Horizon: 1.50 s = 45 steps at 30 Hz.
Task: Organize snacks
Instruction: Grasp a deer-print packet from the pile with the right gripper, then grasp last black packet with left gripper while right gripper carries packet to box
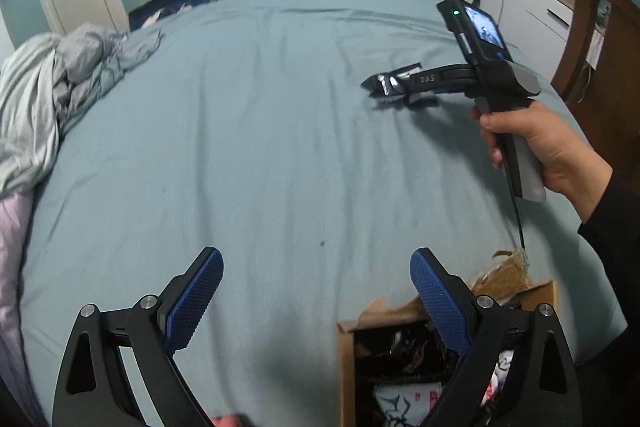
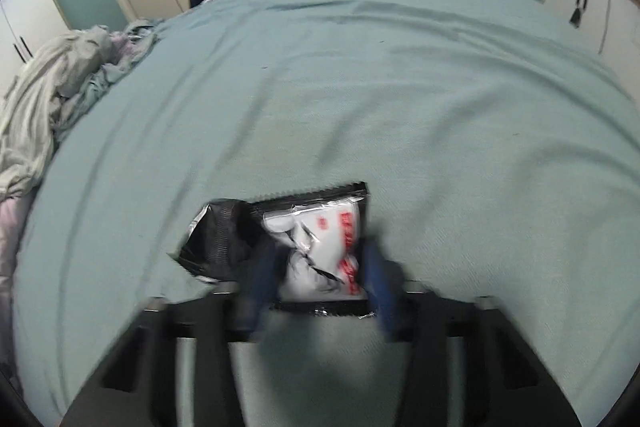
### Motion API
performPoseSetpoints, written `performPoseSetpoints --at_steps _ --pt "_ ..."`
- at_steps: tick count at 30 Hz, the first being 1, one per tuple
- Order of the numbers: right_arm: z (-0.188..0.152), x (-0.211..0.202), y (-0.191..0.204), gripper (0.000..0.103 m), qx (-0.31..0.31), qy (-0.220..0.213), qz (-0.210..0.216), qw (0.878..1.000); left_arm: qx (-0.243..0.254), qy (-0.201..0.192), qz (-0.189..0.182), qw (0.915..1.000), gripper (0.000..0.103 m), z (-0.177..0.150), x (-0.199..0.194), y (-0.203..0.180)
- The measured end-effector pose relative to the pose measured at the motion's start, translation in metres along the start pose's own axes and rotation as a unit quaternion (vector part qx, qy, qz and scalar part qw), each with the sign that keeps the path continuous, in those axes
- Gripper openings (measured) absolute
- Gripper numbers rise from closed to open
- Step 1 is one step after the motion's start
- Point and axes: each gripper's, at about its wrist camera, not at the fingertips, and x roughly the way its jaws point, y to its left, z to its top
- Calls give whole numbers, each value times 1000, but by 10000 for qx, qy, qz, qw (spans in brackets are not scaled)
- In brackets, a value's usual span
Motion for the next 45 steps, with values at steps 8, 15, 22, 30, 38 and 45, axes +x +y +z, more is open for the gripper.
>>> performPoseSetpoints --at_steps 8,15,22,30,38,45 --pt "8 -52 -25 27 833 -509 701 9928 270 156 50 9995 96 52 20 -18" --pt "-20 -104 -33 27 897 -668 413 9929 701 711 -9 9950 100 139 106 -76" --pt "-85 -172 -24 27 653 -494 -594 9949 277 1184 302 9921 98 175 191 -89" --pt "-191 -256 9 27 672 -748 270 9946 -22 1140 -64 9935 45 161 186 -72" --pt "-202 -266 9 27 645 -492 574 9950 107 451 -306 9985 45 104 49 -44" --pt "-192 -267 14 27 334 -455 529 9970 320 198 -756 9964 45 16 -43 -45"
